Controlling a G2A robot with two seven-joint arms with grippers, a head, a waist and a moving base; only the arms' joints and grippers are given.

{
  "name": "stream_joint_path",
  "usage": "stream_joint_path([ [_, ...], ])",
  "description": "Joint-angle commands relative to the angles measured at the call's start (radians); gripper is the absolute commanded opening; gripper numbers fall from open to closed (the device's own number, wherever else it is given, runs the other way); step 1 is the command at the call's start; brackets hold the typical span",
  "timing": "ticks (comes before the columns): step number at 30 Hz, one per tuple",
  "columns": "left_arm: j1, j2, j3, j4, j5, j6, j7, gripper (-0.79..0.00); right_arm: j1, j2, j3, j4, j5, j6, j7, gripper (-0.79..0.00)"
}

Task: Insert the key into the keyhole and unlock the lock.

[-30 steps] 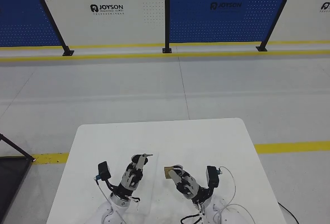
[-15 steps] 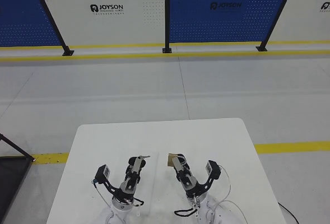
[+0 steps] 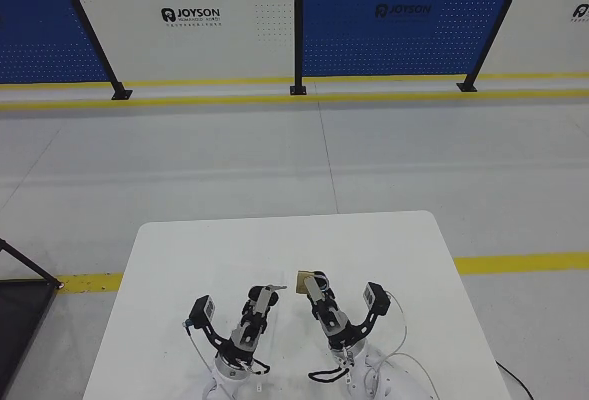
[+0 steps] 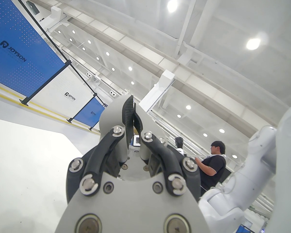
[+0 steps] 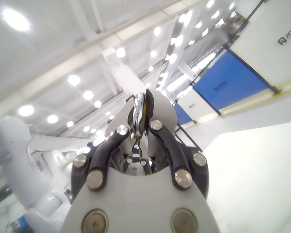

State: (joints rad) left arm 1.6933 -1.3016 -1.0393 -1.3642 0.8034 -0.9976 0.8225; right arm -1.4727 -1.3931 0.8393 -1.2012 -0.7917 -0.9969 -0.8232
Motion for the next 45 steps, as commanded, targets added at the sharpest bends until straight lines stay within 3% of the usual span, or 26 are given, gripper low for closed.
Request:
stream_joint_path([
  [1, -0.001, -0.002, -0.001, -0.002, 0.001, 0.0, 0.0, -0.785, 0.0, 0.0, 0.0, 0.0, 0.0, 0.0, 0.0, -0.785],
  [34, -0.023, -0.033, 0.012, 0.004, -0.026, 0.03, -0.062, -0.785, 0.0, 0.0, 0.0, 0.0, 0.0, 0.0, 0.0, -0.785],
  [45, -0.024, -0.042, 0.015, 0.013, -0.015, 0.026, -0.056, -0.785, -0.031, -0.001, 0.015, -0.061, 0.032, 0.052, 0.092, -0.785],
])
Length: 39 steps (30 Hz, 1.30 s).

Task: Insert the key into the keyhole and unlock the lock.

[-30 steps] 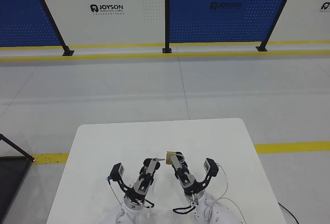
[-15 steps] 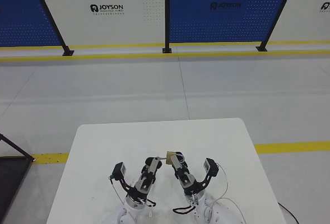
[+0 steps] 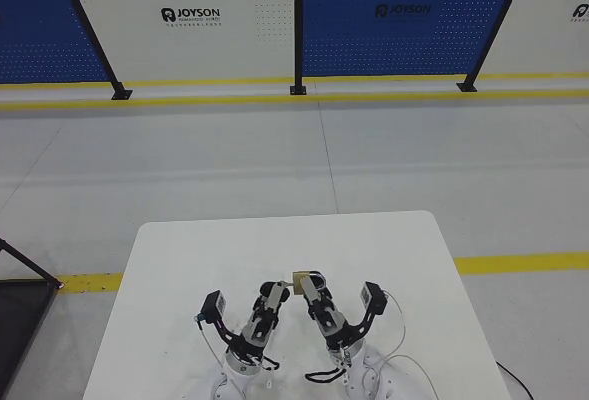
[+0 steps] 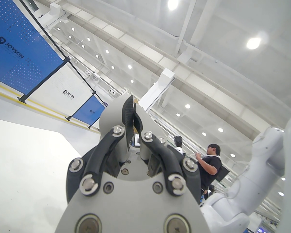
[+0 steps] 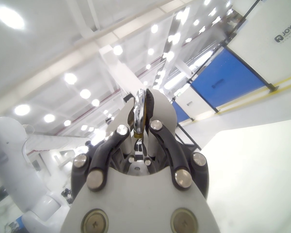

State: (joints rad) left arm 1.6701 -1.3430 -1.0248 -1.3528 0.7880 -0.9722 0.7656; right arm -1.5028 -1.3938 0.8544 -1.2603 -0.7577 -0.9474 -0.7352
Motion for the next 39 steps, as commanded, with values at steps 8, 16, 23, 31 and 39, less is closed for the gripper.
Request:
stream_joint_path([
  [8, -0.003, -0.007, 0.004, 0.003, 0.015, 0.0, 0.002, -0.785, -0.012, -0.005, 0.009, -0.015, -0.019, 0.026, 0.018, -0.785],
  [16, 0.004, -0.009, -0.012, -0.001, 0.008, -0.006, 0.008, 0.0, -0.019, -0.006, 0.029, -0.015, -0.018, 0.014, 0.016, -0.785],
  [23, 0.029, 0.001, -0.064, -0.019, 0.002, -0.036, 0.004, 0.0, -0.028, -0.003, 0.049, -0.019, -0.002, -0.001, 0.047, -0.785],
  [31, 0.038, 0.011, -0.085, -0.029, -0.018, -0.04, -0.046, -0.034, -0.033, -0.003, 0.064, -0.025, 0.025, -0.005, 0.088, -0.785],
  [39, 0.021, 0.045, -0.075, -0.034, -0.103, -0.04, -0.169, -0.622, -0.034, 0.003, 0.083, -0.021, 0.053, -0.028, 0.16, -0.785],
])
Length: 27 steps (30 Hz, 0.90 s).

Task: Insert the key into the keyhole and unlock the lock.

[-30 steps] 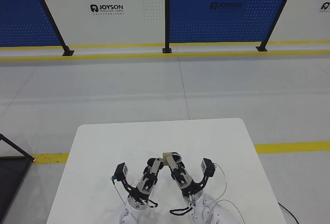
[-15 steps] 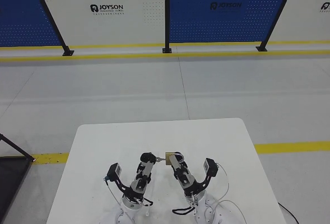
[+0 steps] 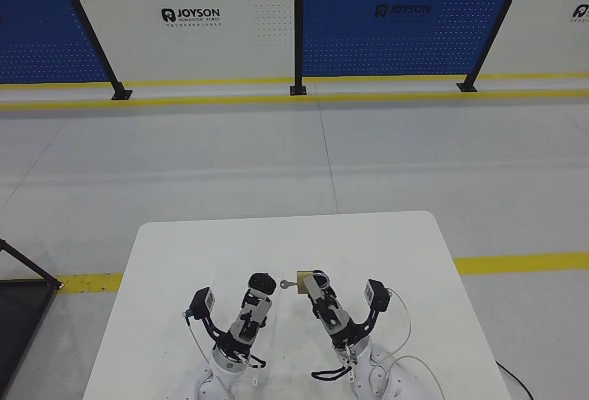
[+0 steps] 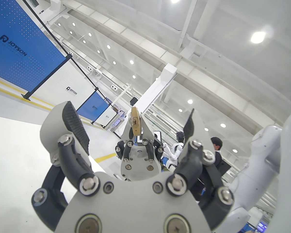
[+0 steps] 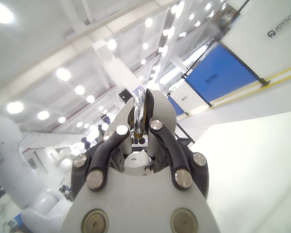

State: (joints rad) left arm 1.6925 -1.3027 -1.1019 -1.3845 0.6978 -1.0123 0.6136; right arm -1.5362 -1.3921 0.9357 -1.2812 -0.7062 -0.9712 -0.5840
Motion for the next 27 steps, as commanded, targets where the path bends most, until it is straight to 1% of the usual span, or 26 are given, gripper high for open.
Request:
stream_joint_path([
  [1, -0.003, 0.01, 0.004, -0.004, -0.027, 0.0, -0.039, -0.631, -0.002, 0.002, 0.004, -0.002, 0.006, -0.007, 0.017, -0.785],
  [2, -0.005, 0.015, 0.005, -0.004, -0.043, 0.0, -0.063, -0.656, -0.004, 0.002, 0.006, -0.004, 0.01, -0.008, 0.025, -0.785],
  [4, -0.009, 0.026, 0.002, -0.008, -0.074, 0.0, -0.098, -0.671, -0.005, 0.004, 0.01, -0.007, 0.014, -0.008, 0.044, -0.785],
  [11, -0.016, 0.059, 0.014, -0.019, -0.183, 0.0, -0.219, -0.6, -0.008, 0.006, 0.022, -0.012, 0.038, -0.007, 0.085, -0.785],
  [12, -0.018, 0.063, 0.016, -0.022, -0.198, 0.0, -0.231, -0.619, -0.008, 0.006, 0.024, -0.013, 0.04, -0.006, 0.09, -0.785],
  [14, -0.02, 0.071, 0.019, -0.026, -0.225, 0.0, -0.257, -0.625, -0.008, 0.006, 0.025, -0.015, 0.045, -0.005, 0.1, -0.785],
  [17, -0.025, 0.081, 0.023, -0.028, -0.249, 0.0, -0.285, -0.634, -0.01, 0.007, 0.028, -0.018, 0.052, -0.003, 0.112, -0.785],
  [19, -0.028, 0.086, 0.027, -0.028, -0.259, 0.0, -0.299, -0.619, -0.011, 0.006, 0.029, -0.019, 0.056, -0.002, 0.119, -0.785],
  [23, -0.035, 0.093, 0.035, -0.028, -0.266, 0.0, -0.316, -0.628, -0.012, 0.006, 0.032, -0.021, 0.061, 0.0, 0.133, -0.785],
  [27, -0.038, 0.098, 0.04, -0.027, -0.268, 0.0, -0.316, -0.662, -0.013, 0.006, 0.035, -0.023, 0.065, 0.001, 0.14, -0.785],
])
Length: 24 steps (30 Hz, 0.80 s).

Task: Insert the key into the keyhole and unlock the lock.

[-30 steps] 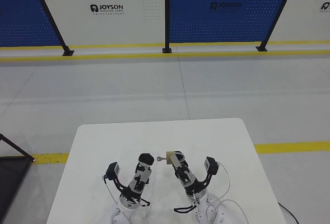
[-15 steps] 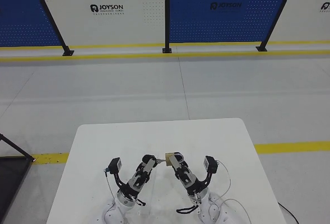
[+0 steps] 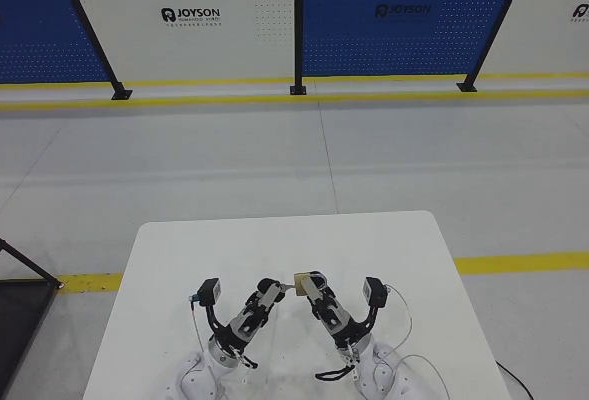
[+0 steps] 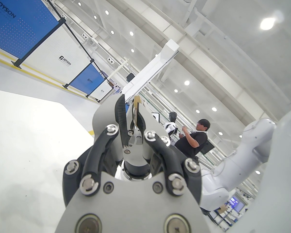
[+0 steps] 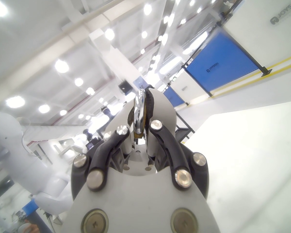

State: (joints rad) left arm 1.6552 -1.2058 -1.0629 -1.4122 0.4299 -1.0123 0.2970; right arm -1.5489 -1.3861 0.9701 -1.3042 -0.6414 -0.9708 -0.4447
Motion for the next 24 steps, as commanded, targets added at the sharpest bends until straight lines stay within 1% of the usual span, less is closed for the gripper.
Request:
stream_joint_path([
  [1, -0.002, 0.002, 0.003, 0.001, 0.002, 0.0, 0.0, -0.674, -0.001, 0.0, 0.001, -0.001, 0.0, 0.002, 0.004, -0.785],
  [4, -0.005, 0.005, 0.007, 0.004, 0.004, 0.0, 0.003, -0.714, -0.002, 0.0, 0.003, -0.003, 0.0, 0.004, 0.01, -0.785],
  [10, -0.011, 0.008, 0.017, 0.008, 0.015, 0.0, 0.015, -0.72, -0.004, -0.002, 0.003, -0.005, -0.001, 0.012, 0.019, -0.785],
  [14, -0.014, 0.009, 0.021, 0.012, 0.031, 0.0, 0.023, -0.785, -0.003, -0.004, 0.001, -0.005, -0.001, 0.017, 0.024, -0.785],
  [24, -0.016, 0.01, 0.024, 0.021, 0.082, 0.0, 0.056, -0.785, -0.007, -0.006, -0.002, -0.009, -0.018, 0.028, 0.034, -0.785],
])
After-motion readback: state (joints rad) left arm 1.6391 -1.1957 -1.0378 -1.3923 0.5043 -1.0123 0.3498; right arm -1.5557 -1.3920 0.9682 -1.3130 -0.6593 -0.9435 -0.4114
